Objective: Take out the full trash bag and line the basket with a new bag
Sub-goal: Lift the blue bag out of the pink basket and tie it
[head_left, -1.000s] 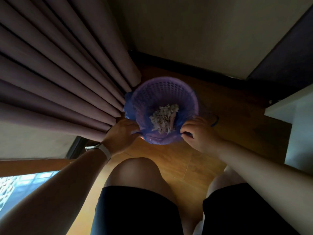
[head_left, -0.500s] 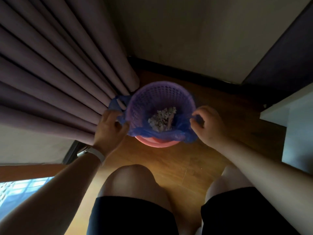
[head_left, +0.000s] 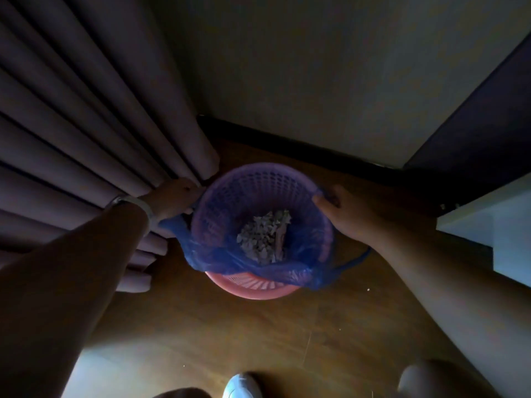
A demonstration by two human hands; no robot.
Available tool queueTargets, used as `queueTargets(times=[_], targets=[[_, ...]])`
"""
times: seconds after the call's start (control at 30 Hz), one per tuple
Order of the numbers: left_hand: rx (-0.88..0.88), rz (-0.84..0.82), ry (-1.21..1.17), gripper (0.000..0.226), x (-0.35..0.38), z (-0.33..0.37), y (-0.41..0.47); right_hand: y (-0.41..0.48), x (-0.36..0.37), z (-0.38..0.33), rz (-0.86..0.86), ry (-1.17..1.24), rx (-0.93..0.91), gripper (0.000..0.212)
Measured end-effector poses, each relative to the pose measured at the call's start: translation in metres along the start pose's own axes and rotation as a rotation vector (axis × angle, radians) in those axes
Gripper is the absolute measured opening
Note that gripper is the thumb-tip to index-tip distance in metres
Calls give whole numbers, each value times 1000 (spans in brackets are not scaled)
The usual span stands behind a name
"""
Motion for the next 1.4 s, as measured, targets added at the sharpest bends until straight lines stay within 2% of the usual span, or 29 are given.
queueTargets(times=[0.07, 0.1, 0.13, 0.2, 0.3, 0.37, 0.43, 0.5, 0.53, 0.6, 0.73, 0.8, 0.87, 1.0, 1.13, 1.2, 1.3, 1.4], targets=[[77, -42, -98, 19, 4, -10, 6, -3, 4, 8, -14, 101, 46, 70], [21, -85, -110, 18, 11, -26, 6, -4, 6, 12, -20, 152, 67, 77], [-98, -85, -228, 22, 17, -34, 0, -5, 8, 16, -32, 203, 88, 78], [-216, -96, -379, 34, 26, -51, -8, -9, 13, 22, -63, 293, 160, 74], [-232, -67, -265, 33, 25, -52, -15, -14, 20, 24, -132, 350, 265, 76], [-253, -57, -284, 33, 23, -48, -21, -16, 21, 19, -178, 362, 281, 76], [-287, -65, -290, 24, 22, -47, -25, -15, 21, 16, -196, 382, 296, 72], [-291, -56, -234, 32, 21, -42, -24, -15, 22, 17, -232, 410, 319, 68], [-265, -24, -164, 33, 16, -35, -25, -14, 23, 18, -254, 429, 324, 65], [-221, 62, -105, 23, 4, -27, -27, -13, 21, 17, -255, 483, 325, 56], [-135, 252, -184, 18, -13, -22, -33, -11, 6, 5, -176, 569, 219, 26], [-23, 340, -96, 18, -21, -7, -39, -10, -4, -1, -95, 481, 136, 26], [78, 398, -30, 23, -23, 9, -46, -13, -16, -13, 35, 290, 34, 27], [164, 475, -32, 26, -22, 35, -62, -34, -27, -46, 252, -49, -180, 31], [276, 569, -73, 23, -30, 62, -82, -66, -33, -69, 423, -170, -452, 28], [264, 593, -126, 22, -33, 62, -87, -74, -27, -71, 416, -250, -527, 28], [245, 562, -154, 29, -31, 60, -86, -68, -19, -65, 333, -308, -472, 26], [158, 438, -154, 23, -26, 49, -69, -55, -27, -55, 246, -72, -226, 12]])
Point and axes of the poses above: each hand's wrist, its own y-axis towards the middle knuckle, its own x-axis out of the palm, z = x × y, the point moved 9 cm from there along y, towards the middle knuckle, and after that the axes turned 6 degrees about x, right-handed, at the moved point
